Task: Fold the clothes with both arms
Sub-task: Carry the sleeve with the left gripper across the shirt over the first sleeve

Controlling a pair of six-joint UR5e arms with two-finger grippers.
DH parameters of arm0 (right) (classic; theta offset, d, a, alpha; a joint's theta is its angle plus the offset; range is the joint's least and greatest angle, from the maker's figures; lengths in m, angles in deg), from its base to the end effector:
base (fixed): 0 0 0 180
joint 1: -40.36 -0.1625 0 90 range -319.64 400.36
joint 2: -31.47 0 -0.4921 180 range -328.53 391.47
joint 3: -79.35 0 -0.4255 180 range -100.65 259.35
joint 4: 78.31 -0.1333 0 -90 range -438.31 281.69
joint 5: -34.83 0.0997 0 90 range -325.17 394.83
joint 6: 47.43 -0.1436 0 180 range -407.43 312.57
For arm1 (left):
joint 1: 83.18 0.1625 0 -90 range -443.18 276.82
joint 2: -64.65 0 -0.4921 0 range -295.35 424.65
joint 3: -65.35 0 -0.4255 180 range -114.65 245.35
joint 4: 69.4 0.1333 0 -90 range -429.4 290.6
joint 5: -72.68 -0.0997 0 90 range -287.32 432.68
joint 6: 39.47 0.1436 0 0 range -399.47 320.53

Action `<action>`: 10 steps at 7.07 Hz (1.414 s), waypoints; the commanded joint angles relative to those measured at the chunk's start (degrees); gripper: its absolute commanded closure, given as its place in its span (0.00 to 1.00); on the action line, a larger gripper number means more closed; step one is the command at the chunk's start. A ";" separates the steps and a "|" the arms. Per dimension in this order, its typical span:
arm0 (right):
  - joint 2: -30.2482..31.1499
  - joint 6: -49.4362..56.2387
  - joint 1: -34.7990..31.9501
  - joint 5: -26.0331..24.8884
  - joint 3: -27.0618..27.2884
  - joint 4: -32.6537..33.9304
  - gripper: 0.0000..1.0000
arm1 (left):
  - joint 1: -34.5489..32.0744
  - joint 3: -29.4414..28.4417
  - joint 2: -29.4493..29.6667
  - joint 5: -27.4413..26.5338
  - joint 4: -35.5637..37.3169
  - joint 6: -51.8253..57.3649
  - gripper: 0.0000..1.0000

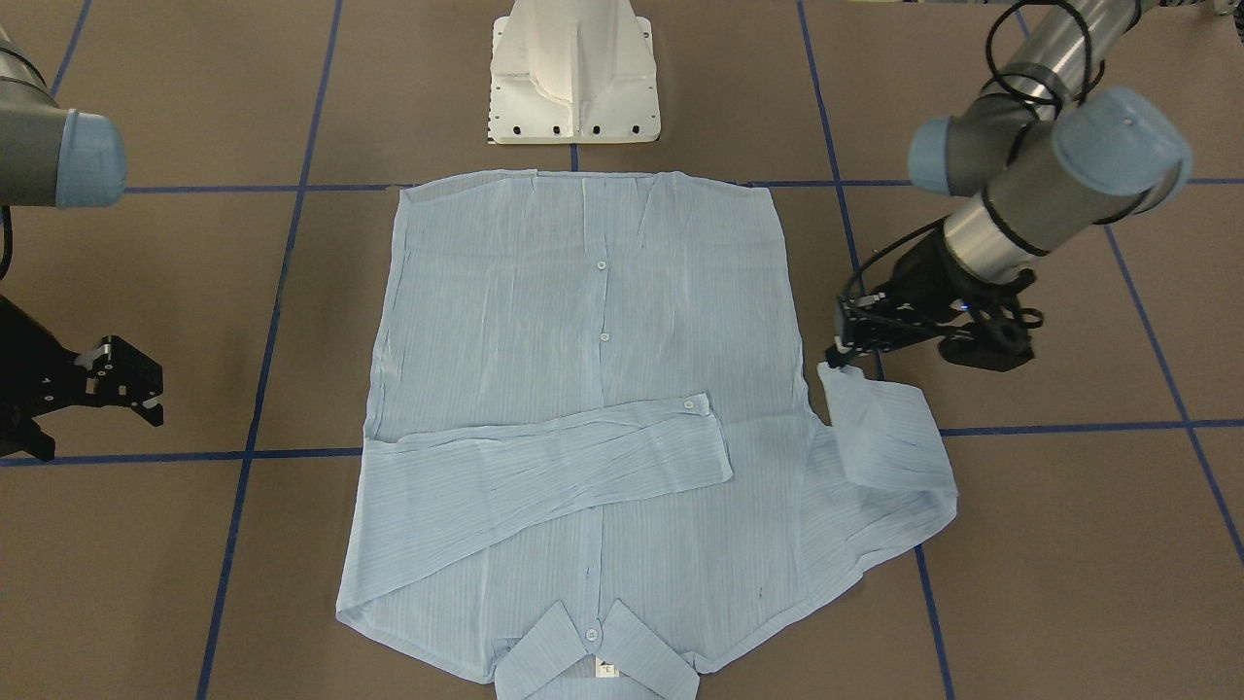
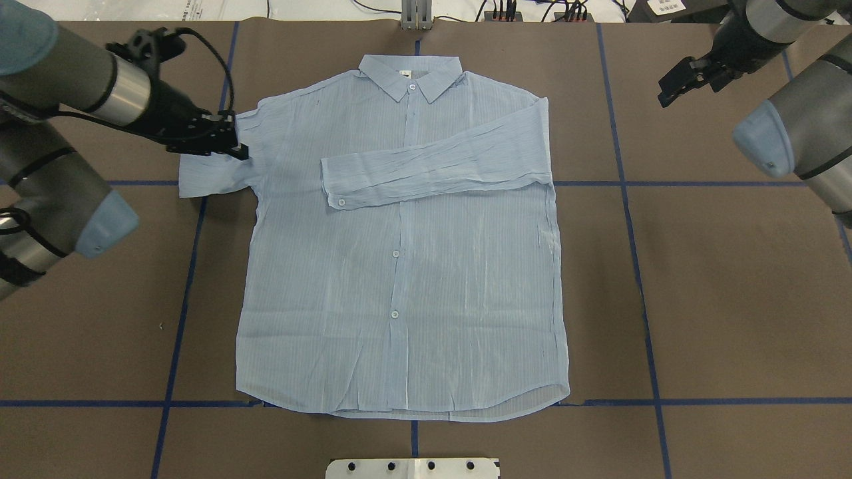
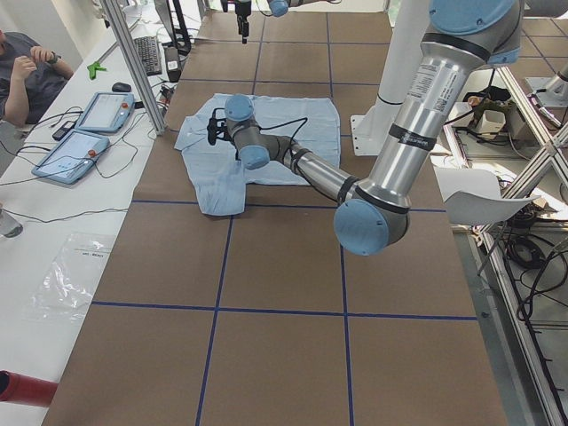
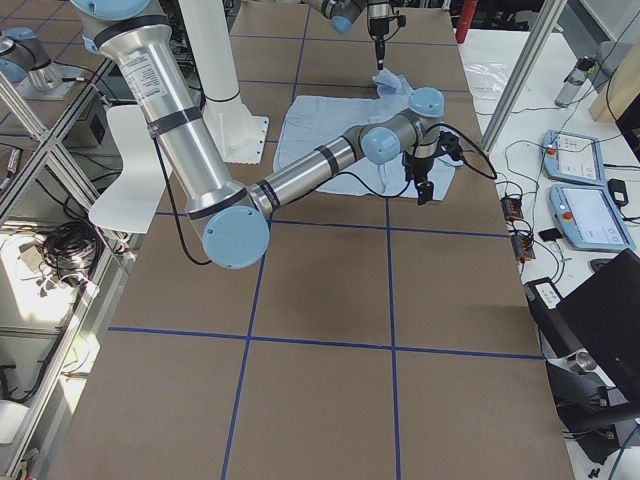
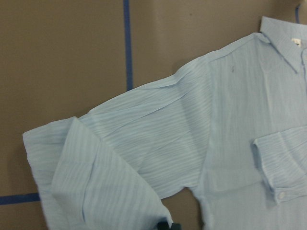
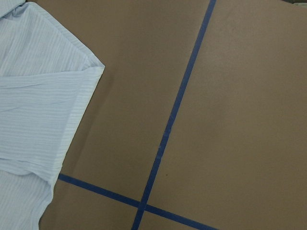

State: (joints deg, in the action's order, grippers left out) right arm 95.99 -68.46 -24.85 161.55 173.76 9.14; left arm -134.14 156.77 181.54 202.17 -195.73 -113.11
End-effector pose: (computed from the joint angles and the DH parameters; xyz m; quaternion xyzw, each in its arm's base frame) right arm -0.2615 -0.6794 0.4384 0.1265 -0.3818 -0.1178 0.9079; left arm 0.4335 -0.6012 0.3570 0.0413 0.5771 -0.0641 0.8131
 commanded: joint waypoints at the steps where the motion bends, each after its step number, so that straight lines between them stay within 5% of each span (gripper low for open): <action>1: 0.26 0.02 0.00 -0.07 0.07 0.00 0.00 | 6.04 -4.03 9.46 -3.80 0.29 -11.31 1.00; 8: 0.79 -0.07 0.09 -0.07 0.07 0.00 0.00 | 17.55 -18.63 23.99 -15.83 -1.20 -20.14 1.00; 10: 0.79 -0.07 0.09 -0.07 0.07 0.00 0.00 | 20.28 -23.28 25.40 -17.86 -6.89 -20.14 1.00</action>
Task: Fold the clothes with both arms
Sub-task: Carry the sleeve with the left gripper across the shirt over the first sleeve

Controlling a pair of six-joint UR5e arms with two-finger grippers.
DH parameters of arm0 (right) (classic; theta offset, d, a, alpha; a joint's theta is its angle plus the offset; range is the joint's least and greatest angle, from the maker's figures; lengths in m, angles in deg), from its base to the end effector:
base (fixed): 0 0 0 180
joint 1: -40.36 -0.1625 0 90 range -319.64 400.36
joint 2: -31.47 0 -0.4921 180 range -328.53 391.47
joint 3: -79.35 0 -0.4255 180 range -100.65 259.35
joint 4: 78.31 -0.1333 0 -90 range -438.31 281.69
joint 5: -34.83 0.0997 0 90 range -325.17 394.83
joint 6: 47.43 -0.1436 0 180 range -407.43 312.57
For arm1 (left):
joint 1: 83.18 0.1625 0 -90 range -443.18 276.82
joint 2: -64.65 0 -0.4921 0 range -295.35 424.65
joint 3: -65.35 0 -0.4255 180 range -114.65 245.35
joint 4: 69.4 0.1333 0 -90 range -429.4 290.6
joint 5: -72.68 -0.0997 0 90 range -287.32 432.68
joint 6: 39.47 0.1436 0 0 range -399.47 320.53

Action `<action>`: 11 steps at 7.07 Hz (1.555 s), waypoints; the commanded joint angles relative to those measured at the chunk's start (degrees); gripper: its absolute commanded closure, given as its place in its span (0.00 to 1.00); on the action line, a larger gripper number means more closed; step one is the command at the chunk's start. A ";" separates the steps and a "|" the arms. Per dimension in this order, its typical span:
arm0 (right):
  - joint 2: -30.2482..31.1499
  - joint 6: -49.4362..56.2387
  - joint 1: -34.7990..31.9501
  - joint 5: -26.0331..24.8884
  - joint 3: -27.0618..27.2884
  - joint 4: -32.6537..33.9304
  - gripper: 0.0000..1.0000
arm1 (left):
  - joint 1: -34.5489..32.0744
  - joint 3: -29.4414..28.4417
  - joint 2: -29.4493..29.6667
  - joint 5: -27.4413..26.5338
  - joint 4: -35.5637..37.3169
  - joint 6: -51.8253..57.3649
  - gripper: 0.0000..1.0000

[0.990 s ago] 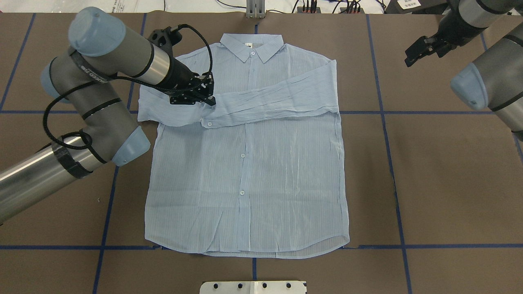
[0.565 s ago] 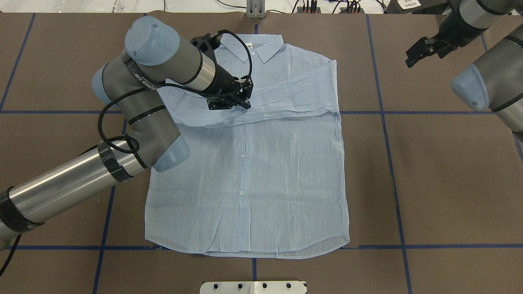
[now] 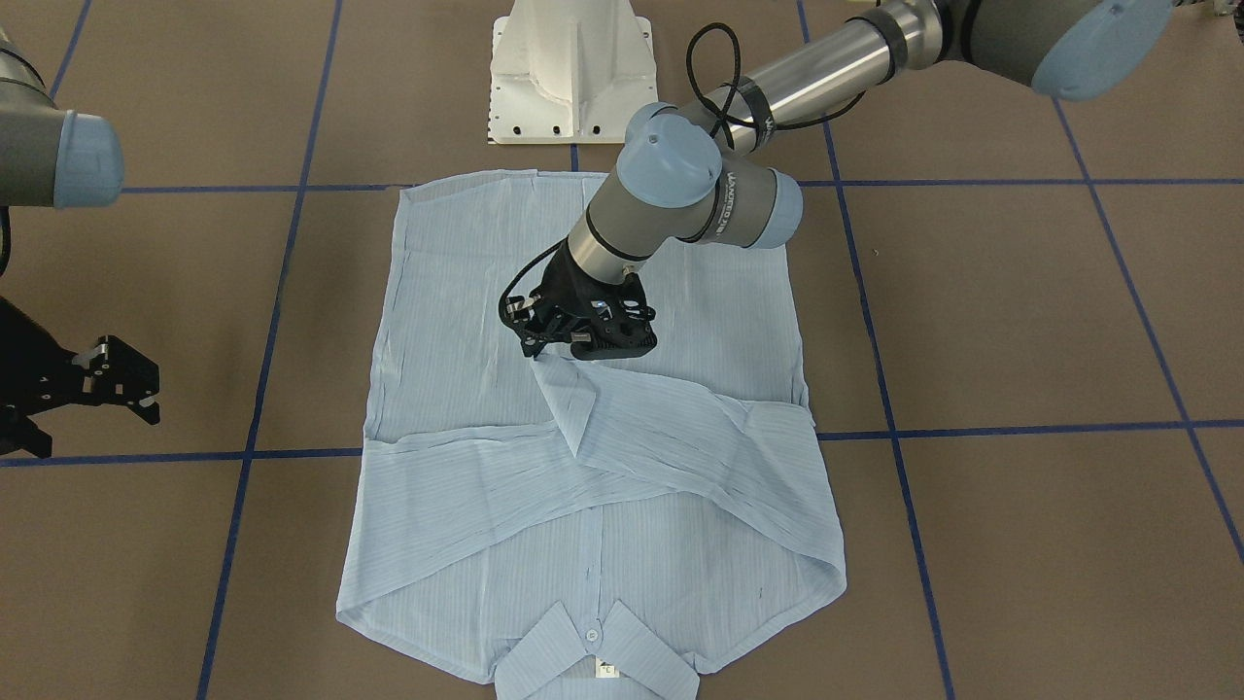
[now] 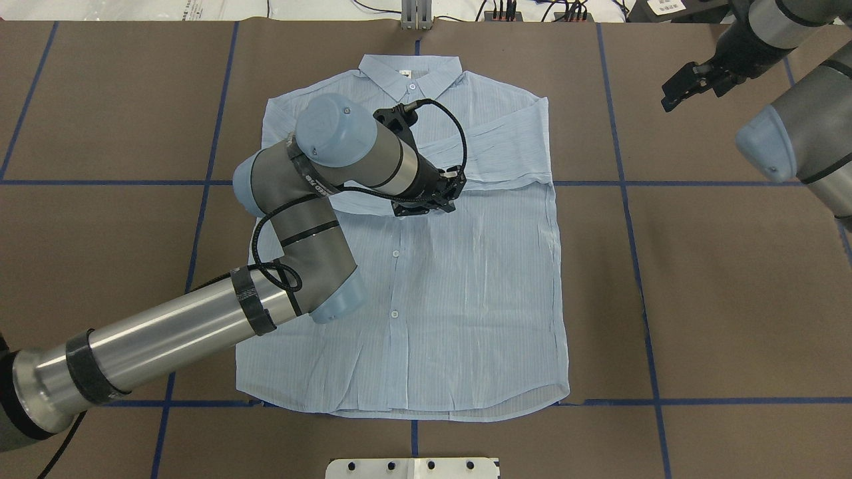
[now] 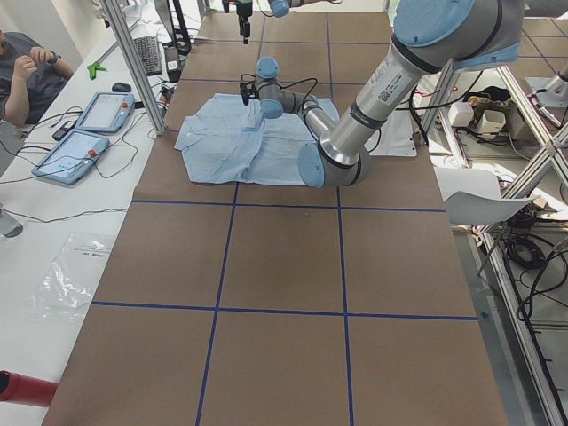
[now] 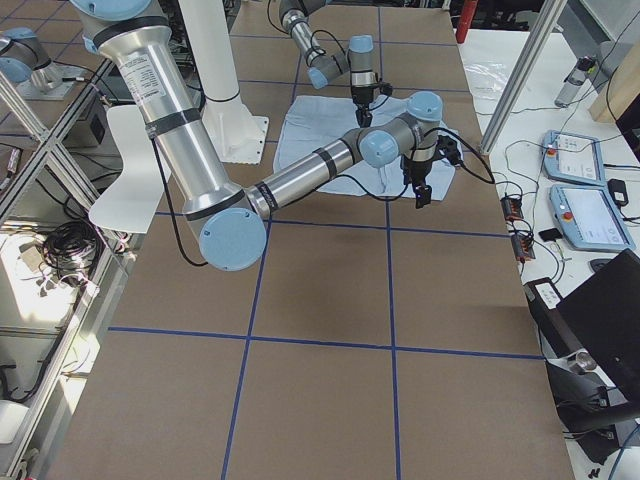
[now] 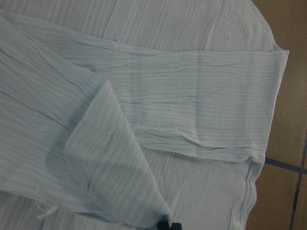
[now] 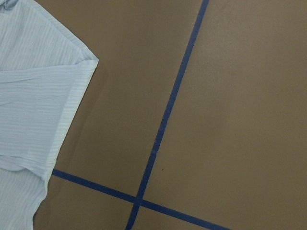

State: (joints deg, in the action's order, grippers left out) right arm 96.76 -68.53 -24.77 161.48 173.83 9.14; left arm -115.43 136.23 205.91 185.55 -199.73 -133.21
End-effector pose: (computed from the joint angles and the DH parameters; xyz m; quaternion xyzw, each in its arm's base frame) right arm -0.2607 -0.6756 0.4476 0.1209 -0.3798 -0.1160 0.9098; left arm 0.7201 -0.5460 0.1889 -0.0123 0.6009 -0.1328 0.7881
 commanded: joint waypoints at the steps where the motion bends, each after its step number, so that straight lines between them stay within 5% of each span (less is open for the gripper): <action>1: 0.10 0.00 0.00 0.00 0.00 0.00 0.00 | 2.97 -3.37 1.99 -1.33 -3.96 -0.05 0.90; 2: 0.10 0.00 0.00 0.00 0.09 0.00 0.00 | 3.60 -5.03 3.66 -1.77 -4.06 -0.05 0.27; 3: 0.10 0.00 0.00 0.00 0.00 0.00 0.00 | 4.21 -5.13 3.67 -2.99 -4.06 0.13 0.00; 7: 0.28 -0.09 0.18 0.00 0.26 0.00 0.00 | 4.22 -2.16 0.62 -0.30 -2.31 4.60 0.00; 11: 3.43 -8.74 2.62 -0.35 6.47 0.00 0.00 | 1.86 15.55 -9.56 -0.10 14.54 15.57 0.00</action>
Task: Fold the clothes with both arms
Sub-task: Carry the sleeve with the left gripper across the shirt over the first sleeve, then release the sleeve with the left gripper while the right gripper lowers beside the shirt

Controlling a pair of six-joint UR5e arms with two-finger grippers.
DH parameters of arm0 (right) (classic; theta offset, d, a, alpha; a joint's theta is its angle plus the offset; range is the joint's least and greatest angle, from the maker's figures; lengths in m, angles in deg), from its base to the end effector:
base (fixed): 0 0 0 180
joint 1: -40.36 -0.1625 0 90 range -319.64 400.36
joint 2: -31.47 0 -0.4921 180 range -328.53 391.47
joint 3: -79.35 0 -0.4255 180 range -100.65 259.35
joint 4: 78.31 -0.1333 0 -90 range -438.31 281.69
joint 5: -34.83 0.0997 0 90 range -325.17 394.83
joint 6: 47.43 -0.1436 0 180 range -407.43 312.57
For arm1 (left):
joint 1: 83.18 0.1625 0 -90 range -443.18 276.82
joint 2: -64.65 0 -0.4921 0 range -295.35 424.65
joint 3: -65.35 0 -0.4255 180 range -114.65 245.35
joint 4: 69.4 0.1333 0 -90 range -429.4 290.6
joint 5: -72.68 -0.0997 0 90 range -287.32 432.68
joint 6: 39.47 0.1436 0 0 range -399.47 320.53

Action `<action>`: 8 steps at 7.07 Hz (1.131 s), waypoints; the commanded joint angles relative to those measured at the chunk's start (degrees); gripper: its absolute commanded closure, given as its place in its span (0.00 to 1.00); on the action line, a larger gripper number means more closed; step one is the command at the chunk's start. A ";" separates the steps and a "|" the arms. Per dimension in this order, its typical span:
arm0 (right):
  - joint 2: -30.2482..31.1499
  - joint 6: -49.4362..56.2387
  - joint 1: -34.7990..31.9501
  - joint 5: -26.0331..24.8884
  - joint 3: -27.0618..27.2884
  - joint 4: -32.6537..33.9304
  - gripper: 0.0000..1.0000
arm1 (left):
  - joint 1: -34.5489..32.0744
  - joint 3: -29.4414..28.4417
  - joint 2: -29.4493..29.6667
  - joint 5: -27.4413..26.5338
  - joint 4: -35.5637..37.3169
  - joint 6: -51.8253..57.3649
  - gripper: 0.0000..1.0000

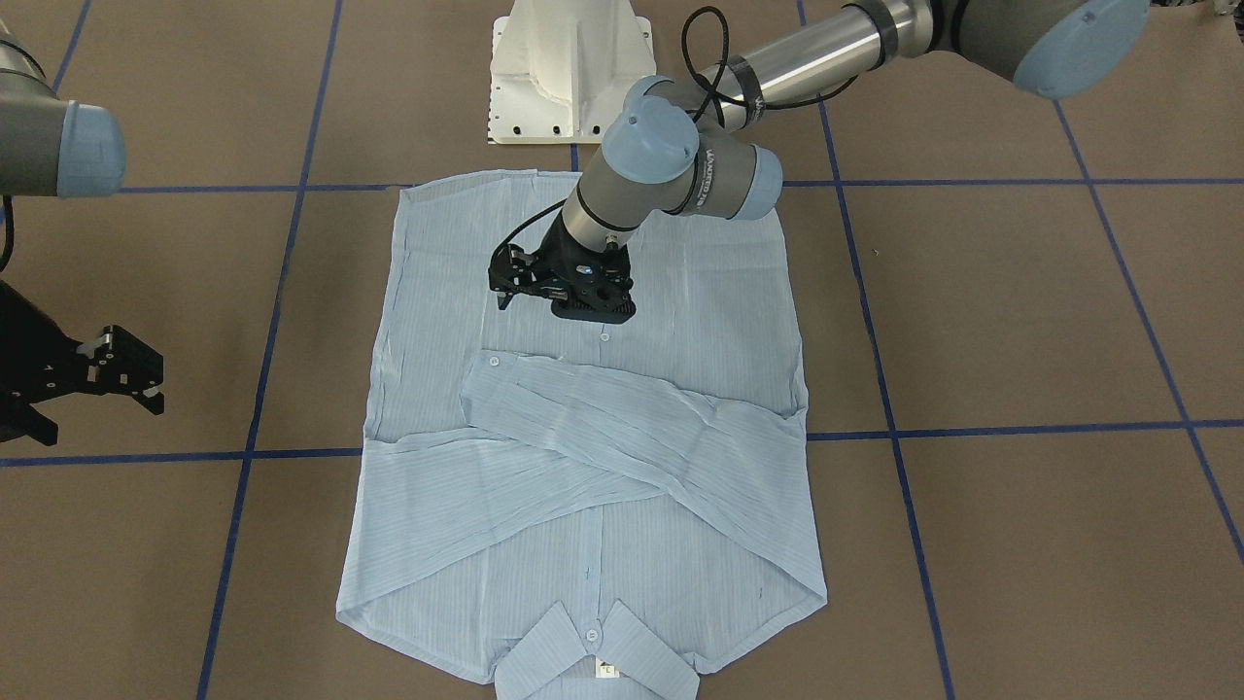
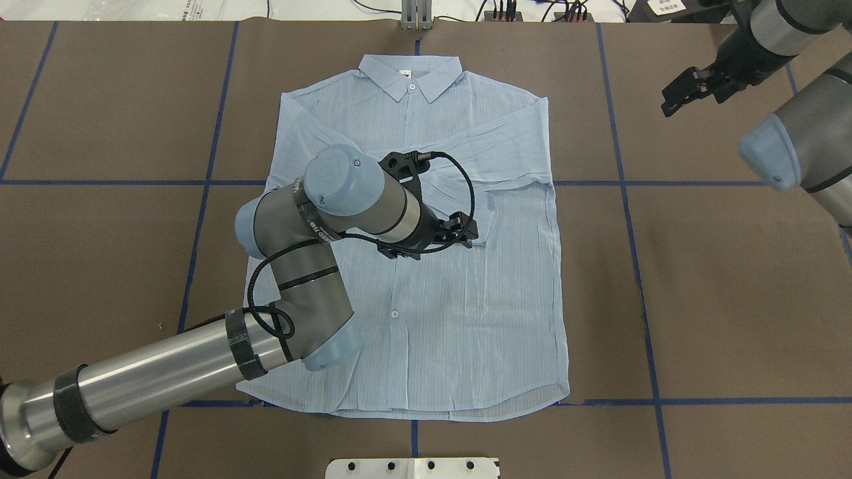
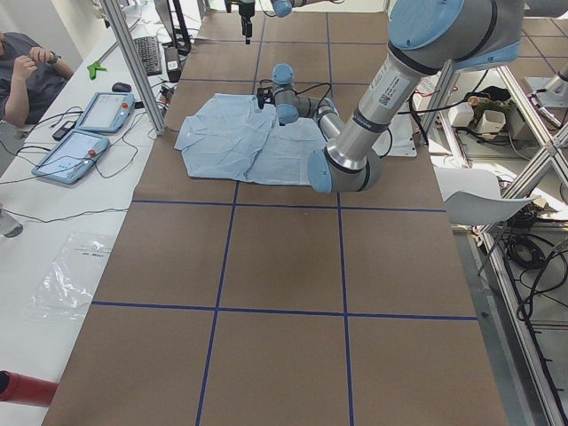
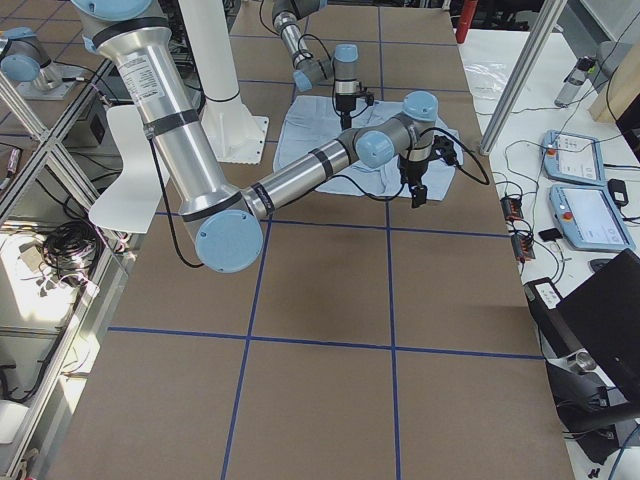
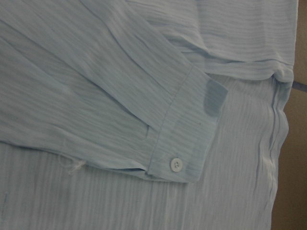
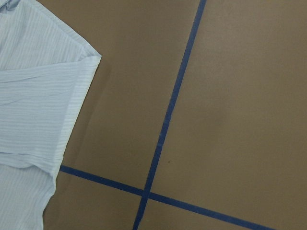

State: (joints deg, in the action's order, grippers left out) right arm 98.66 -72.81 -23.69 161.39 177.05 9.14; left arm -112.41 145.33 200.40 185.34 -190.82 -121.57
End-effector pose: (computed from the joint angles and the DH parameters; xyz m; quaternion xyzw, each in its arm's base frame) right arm -0.2650 -0.6538 0.4424 0.1133 -0.3880 -0.0938 0.9098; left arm 0.7113 -0.4874 0.2170 0.0175 0.5661 -0.0444 0.8229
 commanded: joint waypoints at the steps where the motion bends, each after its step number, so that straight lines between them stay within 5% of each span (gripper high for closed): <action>1: 3.80 -8.60 3.82 -1.66 6.85 -0.09 0.00 | -2.31 12.68 -8.44 0.10 10.72 9.62 0.00; 4: 10.83 -18.98 11.21 -6.50 17.50 0.00 0.00 | -5.13 26.42 -20.22 0.27 15.43 19.42 0.00; 8: 14.71 -31.46 21.66 -14.40 25.07 -0.09 0.00 | -5.31 33.36 -29.80 0.27 14.64 19.43 0.00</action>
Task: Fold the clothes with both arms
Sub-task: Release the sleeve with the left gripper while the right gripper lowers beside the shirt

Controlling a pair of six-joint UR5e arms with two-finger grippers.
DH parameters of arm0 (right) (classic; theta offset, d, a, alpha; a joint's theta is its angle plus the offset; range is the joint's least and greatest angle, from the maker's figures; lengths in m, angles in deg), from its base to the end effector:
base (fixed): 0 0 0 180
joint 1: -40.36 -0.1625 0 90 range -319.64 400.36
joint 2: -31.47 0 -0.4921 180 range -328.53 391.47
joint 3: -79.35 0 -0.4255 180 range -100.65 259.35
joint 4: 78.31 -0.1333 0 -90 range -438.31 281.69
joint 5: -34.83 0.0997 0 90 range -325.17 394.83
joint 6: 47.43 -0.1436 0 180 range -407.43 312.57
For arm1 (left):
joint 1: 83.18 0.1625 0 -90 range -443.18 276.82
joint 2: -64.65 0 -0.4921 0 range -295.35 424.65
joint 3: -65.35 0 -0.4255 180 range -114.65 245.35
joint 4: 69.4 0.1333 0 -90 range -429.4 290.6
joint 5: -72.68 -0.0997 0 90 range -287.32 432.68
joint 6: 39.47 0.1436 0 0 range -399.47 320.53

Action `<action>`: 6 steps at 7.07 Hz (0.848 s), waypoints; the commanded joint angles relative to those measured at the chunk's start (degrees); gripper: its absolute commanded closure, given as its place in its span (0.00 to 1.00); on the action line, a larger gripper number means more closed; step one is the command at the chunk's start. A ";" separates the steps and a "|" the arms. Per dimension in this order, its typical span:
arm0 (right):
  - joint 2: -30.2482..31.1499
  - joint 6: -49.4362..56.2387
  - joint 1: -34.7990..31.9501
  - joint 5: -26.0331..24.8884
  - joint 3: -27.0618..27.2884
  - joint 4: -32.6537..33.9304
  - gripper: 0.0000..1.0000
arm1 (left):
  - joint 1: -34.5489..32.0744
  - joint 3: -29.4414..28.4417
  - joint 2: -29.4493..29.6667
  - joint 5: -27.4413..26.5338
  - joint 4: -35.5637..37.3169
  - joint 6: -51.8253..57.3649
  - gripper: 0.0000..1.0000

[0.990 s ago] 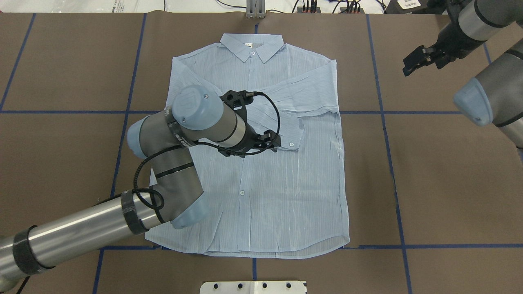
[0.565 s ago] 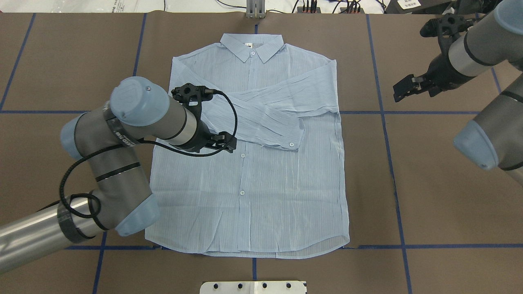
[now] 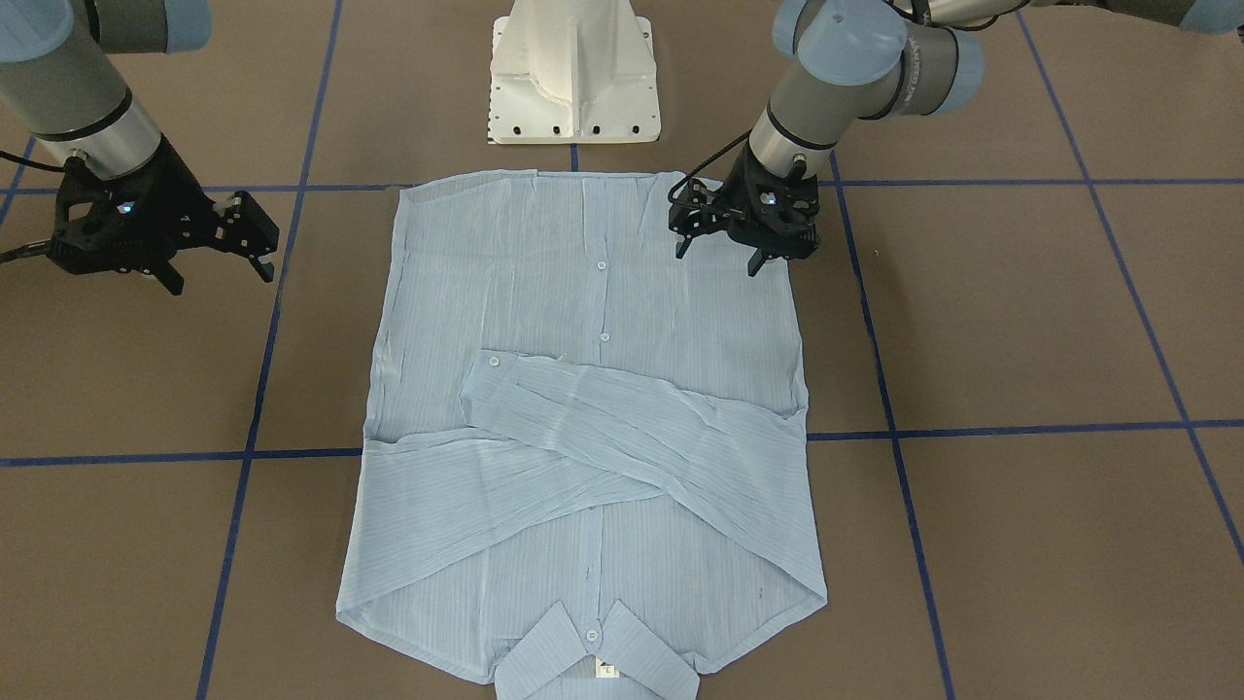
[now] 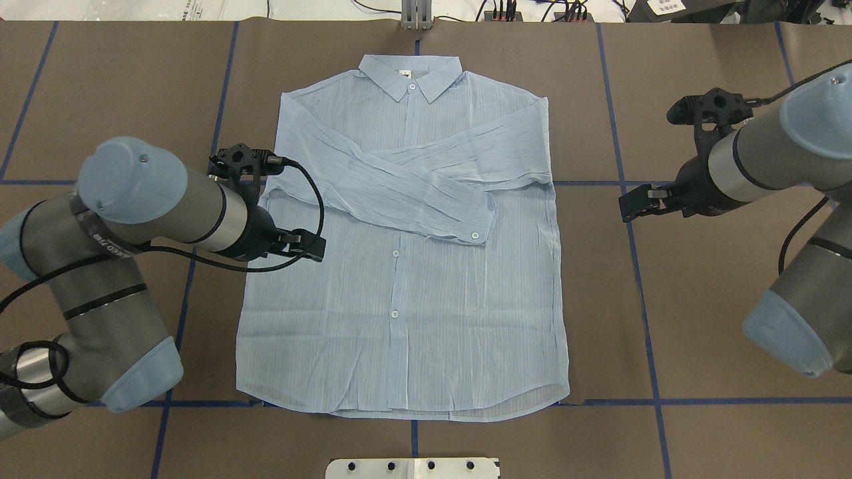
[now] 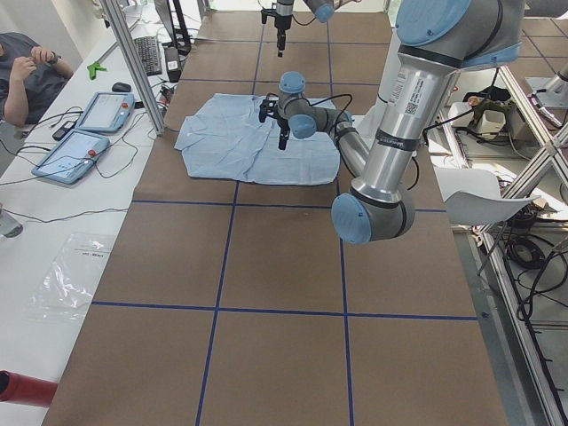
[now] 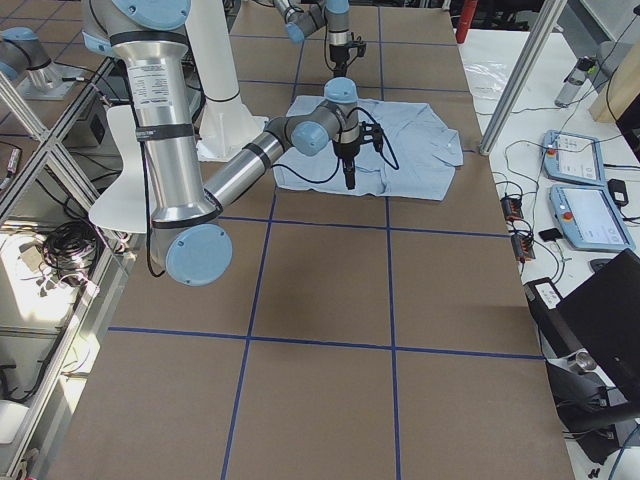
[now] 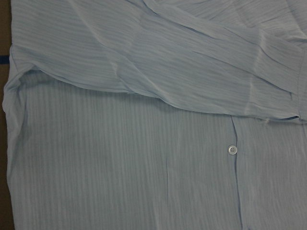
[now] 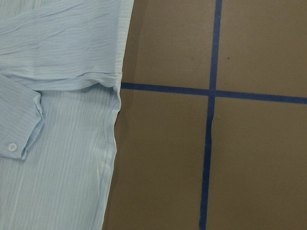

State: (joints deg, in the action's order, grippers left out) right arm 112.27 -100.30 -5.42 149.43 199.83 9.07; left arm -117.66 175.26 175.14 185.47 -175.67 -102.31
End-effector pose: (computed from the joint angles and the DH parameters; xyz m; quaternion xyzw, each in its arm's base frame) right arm -0.3433 -0.4582 0.4061 0.0845 -0.3957 -0.0079 0.9144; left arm 0.5015 -0.4386 0.3371 0.0890 0.4887 0.0385 0.8671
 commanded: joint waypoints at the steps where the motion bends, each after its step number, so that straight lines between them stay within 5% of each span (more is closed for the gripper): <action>1: 2.68 -5.65 4.99 -3.15 3.95 -0.54 0.00 | -0.05 6.08 -7.63 0.15 -0.61 0.26 0.00; 4: 6.12 -12.32 11.22 -8.49 5.46 -4.75 0.00 | -0.05 8.82 -13.70 0.15 -1.31 5.43 0.00; 6: 6.73 -16.55 15.54 -10.72 7.30 -4.76 0.00 | -0.05 8.66 -23.33 0.15 -12.83 7.73 0.00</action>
State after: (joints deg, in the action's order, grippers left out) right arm 118.44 -114.29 7.50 140.08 205.88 4.49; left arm -117.72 183.90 157.84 185.62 -181.39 -95.97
